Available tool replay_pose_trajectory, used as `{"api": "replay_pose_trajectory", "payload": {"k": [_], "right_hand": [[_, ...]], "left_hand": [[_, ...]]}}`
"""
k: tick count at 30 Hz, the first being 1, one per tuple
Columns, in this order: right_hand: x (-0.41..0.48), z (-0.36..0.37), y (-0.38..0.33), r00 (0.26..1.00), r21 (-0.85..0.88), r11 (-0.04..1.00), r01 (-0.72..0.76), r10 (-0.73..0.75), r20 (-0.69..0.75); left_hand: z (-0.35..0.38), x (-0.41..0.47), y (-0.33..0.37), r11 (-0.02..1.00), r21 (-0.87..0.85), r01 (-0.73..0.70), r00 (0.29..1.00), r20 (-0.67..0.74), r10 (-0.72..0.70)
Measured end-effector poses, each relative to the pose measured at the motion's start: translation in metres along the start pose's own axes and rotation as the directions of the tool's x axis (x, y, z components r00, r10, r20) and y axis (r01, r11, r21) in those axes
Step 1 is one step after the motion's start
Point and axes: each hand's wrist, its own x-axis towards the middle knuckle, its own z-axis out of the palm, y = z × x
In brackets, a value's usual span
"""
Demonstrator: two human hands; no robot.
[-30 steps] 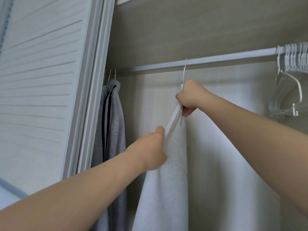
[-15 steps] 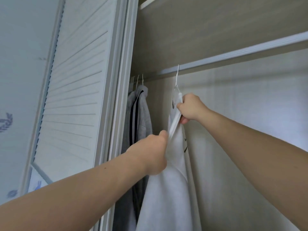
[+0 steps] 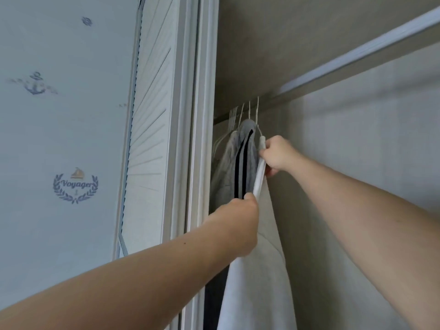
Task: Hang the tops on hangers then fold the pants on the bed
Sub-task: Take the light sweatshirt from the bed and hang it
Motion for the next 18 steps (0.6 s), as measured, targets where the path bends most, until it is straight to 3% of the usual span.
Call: {"api": "replay_pose_trajectory", "payload": {"k": [9,14,18], "right_hand": [[-0.005,0.022,0.027,0.996,0.178,0.980,0.085,-0.088,0.011],[-0.029,0.008,0.033,0.974,0.117,0.972,0.205,-0.192,-0.117],[-0.063,-0.011,0.021,0.929,-0.133,0.951,0.279,-0.302,-0.212]], "left_hand": [[0.012,-0.001,-0.002,0.932,0.362,0.004,1.000,-0.023,0.005],[0.013,-0.021,-0.009,0.859,0.508,-0.068,0.980,-0.127,0.153],[-0.005,-0.052,-0.024,0.797,0.585,-0.148,0.889,-0.274,0.367]]}}
